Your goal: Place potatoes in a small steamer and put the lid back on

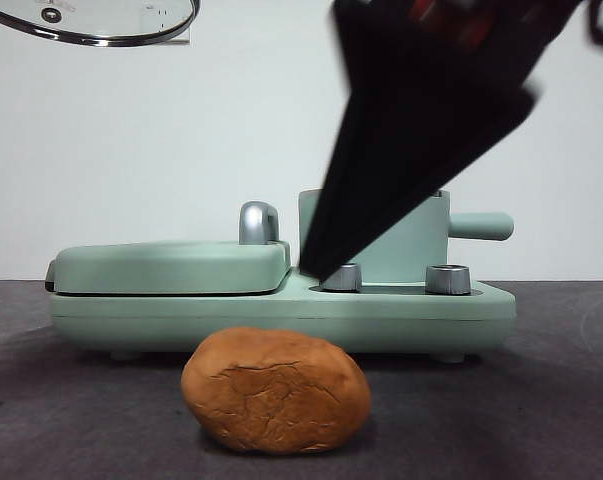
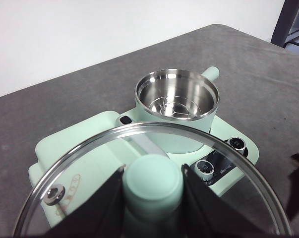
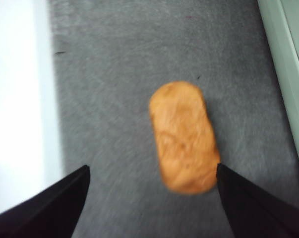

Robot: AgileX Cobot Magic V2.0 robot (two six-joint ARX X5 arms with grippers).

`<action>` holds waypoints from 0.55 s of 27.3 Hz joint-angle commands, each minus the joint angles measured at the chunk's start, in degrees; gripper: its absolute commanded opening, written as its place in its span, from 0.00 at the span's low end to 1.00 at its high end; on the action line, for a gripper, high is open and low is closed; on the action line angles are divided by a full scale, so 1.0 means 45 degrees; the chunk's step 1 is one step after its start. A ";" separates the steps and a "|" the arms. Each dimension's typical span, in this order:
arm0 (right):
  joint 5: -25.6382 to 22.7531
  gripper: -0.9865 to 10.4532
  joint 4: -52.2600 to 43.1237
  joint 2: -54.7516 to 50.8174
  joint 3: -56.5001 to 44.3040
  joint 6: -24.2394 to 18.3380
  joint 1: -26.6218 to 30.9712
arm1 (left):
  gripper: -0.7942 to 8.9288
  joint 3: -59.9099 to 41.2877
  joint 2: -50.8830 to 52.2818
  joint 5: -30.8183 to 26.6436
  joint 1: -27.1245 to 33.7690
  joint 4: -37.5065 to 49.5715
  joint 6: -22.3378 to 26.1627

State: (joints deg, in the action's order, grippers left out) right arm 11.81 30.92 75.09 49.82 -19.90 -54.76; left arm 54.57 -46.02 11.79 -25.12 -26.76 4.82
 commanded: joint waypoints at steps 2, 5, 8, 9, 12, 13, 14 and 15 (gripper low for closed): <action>-0.0024 0.44 -0.1103 0.0874 0.0194 -0.0199 -0.0151 | 0.10 0.0185 0.0005 -0.0005 -0.0053 0.0510 -0.0141; -0.0015 0.44 -0.1681 0.1418 0.0194 -0.0296 -0.0146 | 0.10 0.0185 0.0005 -0.0005 -0.0053 0.0510 -0.0141; 0.0034 0.44 -0.1967 0.1933 0.0194 -0.0316 -0.0151 | 0.10 0.0185 0.0005 -0.0005 -0.0053 0.0510 -0.0136; 0.0029 0.44 -0.2006 0.2084 0.0194 -0.0316 -0.0146 | 0.10 0.0185 0.0005 -0.0005 -0.0053 0.0510 -0.0136; 0.0019 0.44 -0.2132 0.2550 0.0194 -0.0316 -0.0131 | 0.10 0.0185 0.0005 -0.0005 -0.0053 0.0510 -0.0136; 0.0019 0.44 -0.2205 0.2686 0.0194 -0.0316 -0.0131 | 0.10 0.0185 0.0005 0.0000 -0.0053 0.0510 -0.0136; 0.0019 0.44 -0.2288 0.2807 0.0194 -0.0311 -0.0136 | 0.10 0.0185 0.0005 0.0000 -0.0053 0.0505 -0.0136; 0.0019 0.44 -0.2375 0.2963 0.0194 -0.0301 -0.0136 | 0.10 0.0185 0.0005 0.0000 -0.0053 0.0500 -0.0136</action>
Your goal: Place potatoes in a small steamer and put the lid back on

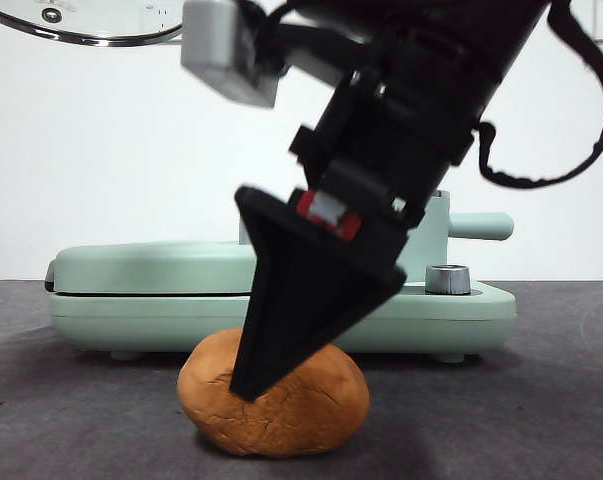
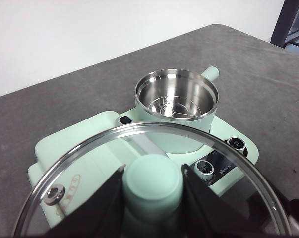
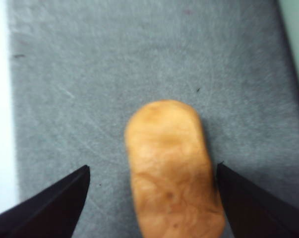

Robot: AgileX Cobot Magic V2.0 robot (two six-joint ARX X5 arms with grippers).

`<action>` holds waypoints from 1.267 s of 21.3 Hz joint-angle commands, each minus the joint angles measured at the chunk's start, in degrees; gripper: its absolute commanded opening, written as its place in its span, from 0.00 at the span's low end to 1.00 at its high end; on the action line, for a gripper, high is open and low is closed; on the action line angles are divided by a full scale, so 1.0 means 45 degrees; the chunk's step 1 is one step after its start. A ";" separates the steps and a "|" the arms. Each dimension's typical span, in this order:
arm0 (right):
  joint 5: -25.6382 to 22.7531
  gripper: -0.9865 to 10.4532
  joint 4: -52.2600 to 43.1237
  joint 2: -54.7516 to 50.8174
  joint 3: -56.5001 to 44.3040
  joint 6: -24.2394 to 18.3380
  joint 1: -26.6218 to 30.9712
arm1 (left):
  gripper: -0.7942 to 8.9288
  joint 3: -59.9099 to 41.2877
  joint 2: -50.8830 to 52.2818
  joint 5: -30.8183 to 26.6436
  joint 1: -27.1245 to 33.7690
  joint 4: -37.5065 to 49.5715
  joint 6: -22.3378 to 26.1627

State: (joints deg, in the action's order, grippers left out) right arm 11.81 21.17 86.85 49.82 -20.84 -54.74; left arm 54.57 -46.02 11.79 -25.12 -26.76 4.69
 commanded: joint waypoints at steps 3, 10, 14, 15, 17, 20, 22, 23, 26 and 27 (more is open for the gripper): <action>-0.0078 0.30 -0.0267 0.0544 0.0194 0.0253 -0.0131 | 0.10 0.0185 0.0005 0.0000 -0.0053 0.0500 -0.0107; -0.0986 0.25 0.0355 -0.0539 0.0282 0.1681 -0.0112 | 0.10 0.0185 0.0005 0.0000 -0.0053 0.0505 -0.0102; -0.1316 0.25 0.2118 -0.2526 0.1195 0.4153 0.0374 | 0.10 0.0185 0.0005 0.0000 -0.0053 0.0515 -0.0102; -0.1443 0.25 0.2807 -0.2837 0.1744 0.4673 0.0636 | 0.10 0.0185 0.0005 0.0000 -0.0053 0.0510 -0.0107; -0.1943 0.25 0.4522 -0.3021 0.3327 0.5858 0.1423 | 0.10 0.0185 0.0005 0.0000 -0.0053 0.0520 -0.0102; -0.1957 0.25 0.6105 -0.2710 0.5814 0.5950 0.2953 | 0.10 0.0185 0.0005 0.0005 -0.0053 0.0534 -0.0097; -0.1919 0.25 0.6324 -0.2239 0.7028 0.5731 0.3891 | 0.10 0.0185 0.0005 0.0005 -0.0053 0.0544 -0.0102; -0.1909 0.25 0.6373 -0.2030 0.7431 0.5620 0.4221 | 0.10 0.0185 0.0005 0.0005 -0.0053 0.0544 -0.0102; -0.1632 0.25 0.6557 -0.1103 0.8743 0.5338 0.5187 | 0.10 0.0185 0.0005 0.0005 -0.0053 0.0544 -0.0102; -0.1501 0.25 0.6649 -0.0743 0.9170 0.5231 0.5455 | 0.10 0.0185 0.0005 0.0005 -0.0053 0.0544 -0.0102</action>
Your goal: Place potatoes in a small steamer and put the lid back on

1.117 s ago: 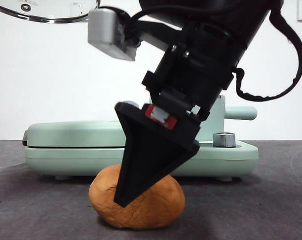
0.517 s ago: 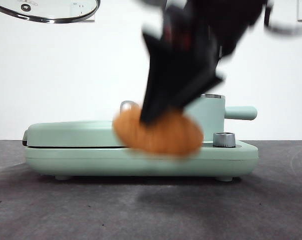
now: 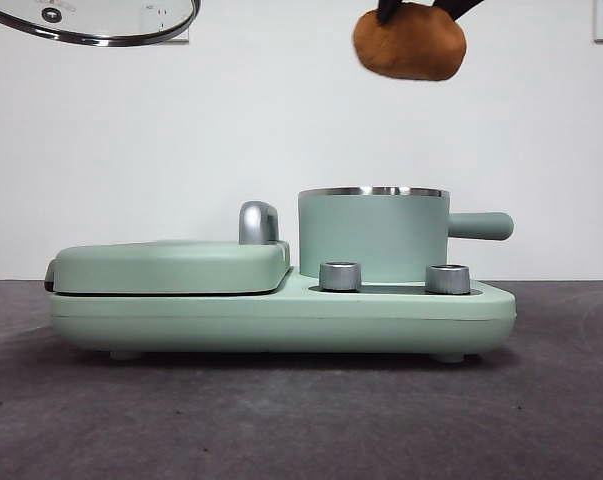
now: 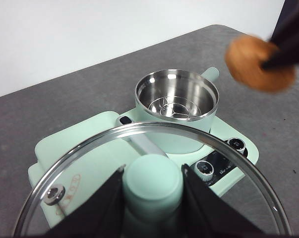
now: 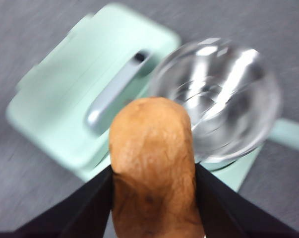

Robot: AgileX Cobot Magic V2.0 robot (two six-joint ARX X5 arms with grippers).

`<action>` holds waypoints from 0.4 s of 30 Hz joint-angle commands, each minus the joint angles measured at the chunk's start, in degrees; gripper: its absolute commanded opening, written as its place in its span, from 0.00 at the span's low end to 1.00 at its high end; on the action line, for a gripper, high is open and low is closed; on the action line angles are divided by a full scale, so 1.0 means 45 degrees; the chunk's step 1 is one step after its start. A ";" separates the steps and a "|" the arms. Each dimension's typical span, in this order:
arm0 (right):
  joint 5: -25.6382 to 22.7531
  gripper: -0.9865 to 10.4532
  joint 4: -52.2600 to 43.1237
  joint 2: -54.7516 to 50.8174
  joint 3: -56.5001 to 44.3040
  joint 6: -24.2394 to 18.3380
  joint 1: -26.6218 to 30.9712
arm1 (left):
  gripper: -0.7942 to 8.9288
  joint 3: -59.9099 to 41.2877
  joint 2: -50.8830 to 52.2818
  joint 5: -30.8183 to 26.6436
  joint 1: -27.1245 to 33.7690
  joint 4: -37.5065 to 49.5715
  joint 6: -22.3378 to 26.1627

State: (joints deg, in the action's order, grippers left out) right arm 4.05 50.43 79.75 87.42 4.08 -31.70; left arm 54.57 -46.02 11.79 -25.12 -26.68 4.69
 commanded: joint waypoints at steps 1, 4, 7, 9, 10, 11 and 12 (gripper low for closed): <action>0.0374 0.25 0.0243 0.1258 0.1273 -0.0437 0.0578 | 0.10 0.0185 0.0005 0.0005 -0.0053 0.0529 -0.0102; 0.0437 0.25 0.0350 0.2424 0.2399 -0.0826 0.1107 | 0.10 0.0185 0.0005 0.0005 -0.0053 0.0529 -0.0107; 0.0476 0.25 0.0384 0.3492 0.3298 -0.1112 0.1423 | 0.10 0.0185 0.0005 0.0005 -0.0053 0.0529 -0.0107; 0.0534 0.25 0.0379 0.4129 0.3774 -0.1307 0.1530 | 0.10 0.0185 0.0005 0.0005 -0.0053 0.0529 -0.0107; 0.0529 0.25 0.0374 0.4420 0.3973 -0.1404 0.1569 | 0.10 0.0185 0.0005 0.0005 -0.0053 0.0529 -0.0107; 0.0534 0.25 0.0364 0.4687 0.4138 -0.1457 0.1598 | 0.10 0.0185 0.0005 0.0005 -0.0053 0.0529 -0.0107; 0.0529 0.25 0.0359 0.4998 0.4333 -0.1515 0.1603 | 0.10 0.0185 0.0005 0.0005 -0.0053 0.0529 -0.0107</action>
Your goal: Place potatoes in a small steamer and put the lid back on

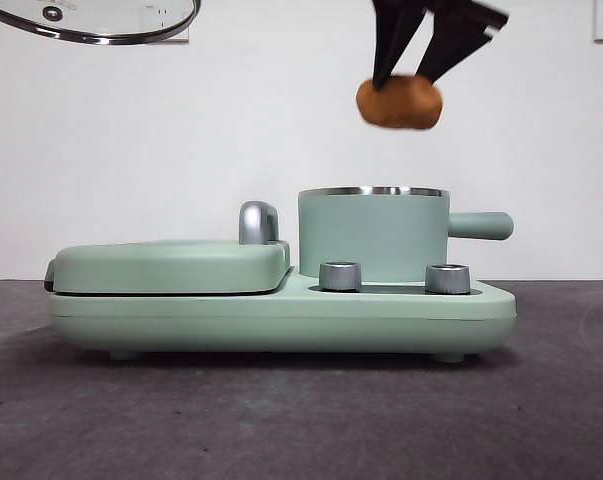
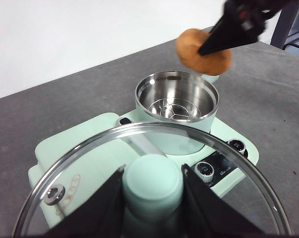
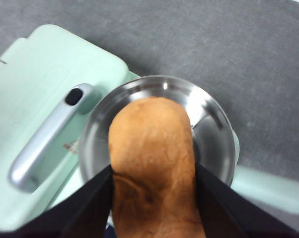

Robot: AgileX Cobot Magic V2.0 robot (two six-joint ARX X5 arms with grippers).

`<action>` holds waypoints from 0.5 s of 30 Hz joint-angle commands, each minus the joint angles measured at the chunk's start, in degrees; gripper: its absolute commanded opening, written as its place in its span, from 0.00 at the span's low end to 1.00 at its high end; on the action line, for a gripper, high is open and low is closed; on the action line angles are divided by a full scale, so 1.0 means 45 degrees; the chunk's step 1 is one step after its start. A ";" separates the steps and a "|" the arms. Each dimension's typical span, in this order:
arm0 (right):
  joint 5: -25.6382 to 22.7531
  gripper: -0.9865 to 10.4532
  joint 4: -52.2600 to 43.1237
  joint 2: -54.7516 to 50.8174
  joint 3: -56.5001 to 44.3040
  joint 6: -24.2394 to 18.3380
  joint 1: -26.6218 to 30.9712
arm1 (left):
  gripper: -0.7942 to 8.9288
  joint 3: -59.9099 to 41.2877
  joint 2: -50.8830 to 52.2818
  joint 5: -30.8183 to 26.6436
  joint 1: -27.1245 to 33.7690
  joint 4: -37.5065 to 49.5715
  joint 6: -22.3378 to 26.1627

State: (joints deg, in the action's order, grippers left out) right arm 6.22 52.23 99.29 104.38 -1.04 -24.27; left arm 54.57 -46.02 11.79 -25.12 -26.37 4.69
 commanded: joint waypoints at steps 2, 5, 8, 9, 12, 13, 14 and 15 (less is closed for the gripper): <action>0.0049 0.25 -0.0117 0.1112 0.0777 -0.0559 -0.0049 | 0.10 0.0185 0.0005 0.0005 -0.0053 0.0461 -0.0107; 0.0049 0.25 -0.0602 0.1889 0.0855 -0.0699 -0.0049 | 0.10 0.0185 0.0000 0.0005 -0.0053 0.0461 -0.0107; 0.0039 0.25 -0.0865 0.2613 0.0855 -0.0996 -0.0049 | 0.10 0.0185 0.0000 0.0005 -0.0053 0.0461 -0.0107; 0.0015 0.25 -0.0923 0.2822 0.0855 -0.1015 -0.0049 | 0.10 0.0185 -0.0005 0.0005 -0.0053 0.0461 -0.0107; -0.0015 0.25 -0.1064 0.3293 0.0855 -0.1020 -0.0049 | 0.10 0.0185 -0.0005 0.0005 -0.0053 0.0461 -0.0107; -0.0024 0.25 -0.1083 0.3439 0.0855 -0.1020 -0.0049 | 0.10 0.0185 -0.0005 0.0005 -0.0053 0.0461 -0.0107; -0.0053 0.25 -0.1054 0.3560 0.0855 -0.1020 -0.0049 | 0.10 0.0185 -0.0005 0.0005 -0.0053 0.0461 -0.0107; -0.0053 0.25 -0.1005 0.3657 0.0855 -0.1020 -0.0049 | 0.10 0.0185 -0.0005 0.0005 -0.0053 0.0461 -0.0107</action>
State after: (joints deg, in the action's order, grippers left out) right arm 6.02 47.90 114.30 106.54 -5.15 -24.21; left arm 54.57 -46.02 11.79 -25.12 -26.37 4.69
